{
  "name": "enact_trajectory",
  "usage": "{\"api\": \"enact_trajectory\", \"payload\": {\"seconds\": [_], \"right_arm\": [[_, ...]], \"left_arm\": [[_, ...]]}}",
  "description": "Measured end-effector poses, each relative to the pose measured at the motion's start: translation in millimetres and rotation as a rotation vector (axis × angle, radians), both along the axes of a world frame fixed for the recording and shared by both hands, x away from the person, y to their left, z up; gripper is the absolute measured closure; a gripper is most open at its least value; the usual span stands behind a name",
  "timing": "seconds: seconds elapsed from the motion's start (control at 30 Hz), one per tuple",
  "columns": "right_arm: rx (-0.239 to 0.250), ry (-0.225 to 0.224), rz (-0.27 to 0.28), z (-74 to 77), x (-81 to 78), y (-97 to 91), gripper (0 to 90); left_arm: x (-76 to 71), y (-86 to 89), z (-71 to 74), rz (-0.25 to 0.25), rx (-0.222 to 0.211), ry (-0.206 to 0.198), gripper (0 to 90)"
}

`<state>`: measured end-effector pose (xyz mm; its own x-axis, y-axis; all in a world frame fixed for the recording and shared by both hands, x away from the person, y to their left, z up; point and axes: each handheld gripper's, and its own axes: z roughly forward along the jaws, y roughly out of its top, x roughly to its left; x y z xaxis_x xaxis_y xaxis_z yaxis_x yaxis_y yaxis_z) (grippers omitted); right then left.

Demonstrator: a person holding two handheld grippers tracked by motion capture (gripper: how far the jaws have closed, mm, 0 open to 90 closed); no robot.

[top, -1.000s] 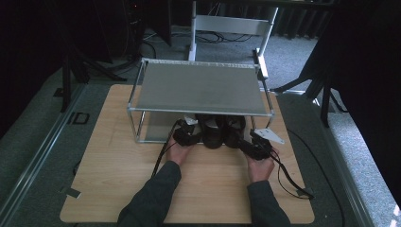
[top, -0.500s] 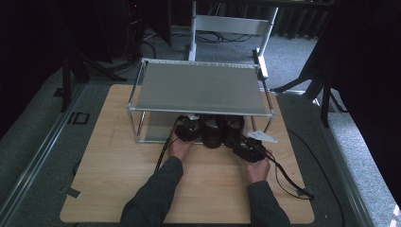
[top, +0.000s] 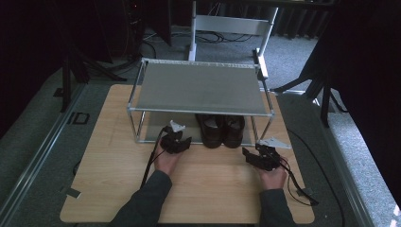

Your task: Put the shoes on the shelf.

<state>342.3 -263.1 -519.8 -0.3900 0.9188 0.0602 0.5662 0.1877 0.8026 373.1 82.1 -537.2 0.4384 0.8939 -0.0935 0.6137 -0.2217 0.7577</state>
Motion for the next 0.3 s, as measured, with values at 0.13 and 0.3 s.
{"api": "enact_trajectory", "payload": {"seconds": [0.13, 0.3], "right_arm": [[-0.004, 0.010, -0.022, -4.2, -4.5, -13.7, 37.0], [-0.002, 0.038, -0.050, -9.7, -1.1, -26.5, 36.8]], "left_arm": [[-35.4, 17.8, -4.9, -0.034, 0.045, -0.016, 54.5], [-68.0, 43.4, -14.7, -0.049, 0.178, -0.058, 51.3]]}}
